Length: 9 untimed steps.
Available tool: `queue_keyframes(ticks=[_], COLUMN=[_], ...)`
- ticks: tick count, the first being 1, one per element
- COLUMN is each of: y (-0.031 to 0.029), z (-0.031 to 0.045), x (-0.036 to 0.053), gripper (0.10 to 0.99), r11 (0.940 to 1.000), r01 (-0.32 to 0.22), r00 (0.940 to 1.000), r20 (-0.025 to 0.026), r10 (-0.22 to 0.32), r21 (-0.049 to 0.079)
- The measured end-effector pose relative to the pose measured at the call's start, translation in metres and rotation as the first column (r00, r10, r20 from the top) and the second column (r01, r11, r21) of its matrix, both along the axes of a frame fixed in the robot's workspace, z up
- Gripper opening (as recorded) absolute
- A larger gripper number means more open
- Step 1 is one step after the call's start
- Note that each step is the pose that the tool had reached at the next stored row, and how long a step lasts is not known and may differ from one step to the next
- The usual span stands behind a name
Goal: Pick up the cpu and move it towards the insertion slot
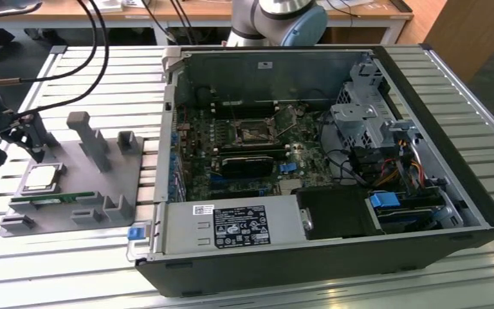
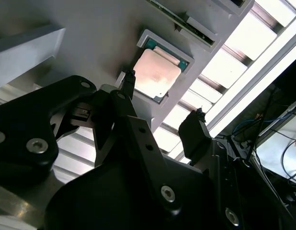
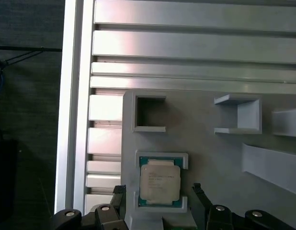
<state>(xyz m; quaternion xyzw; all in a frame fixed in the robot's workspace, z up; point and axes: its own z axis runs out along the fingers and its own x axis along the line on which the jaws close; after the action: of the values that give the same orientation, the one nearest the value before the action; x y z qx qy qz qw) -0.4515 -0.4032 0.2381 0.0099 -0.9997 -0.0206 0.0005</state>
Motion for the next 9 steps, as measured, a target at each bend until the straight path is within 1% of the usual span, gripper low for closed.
queue_keyframes(ticks=[9], y=[0.0], z=[-0.0084], x=[-0.0009], gripper=[0.647], r11=[1.0], r01=[0.0], r00=[1.0], r20=[-0.0001], r10=[0.0], r21=[0.0])
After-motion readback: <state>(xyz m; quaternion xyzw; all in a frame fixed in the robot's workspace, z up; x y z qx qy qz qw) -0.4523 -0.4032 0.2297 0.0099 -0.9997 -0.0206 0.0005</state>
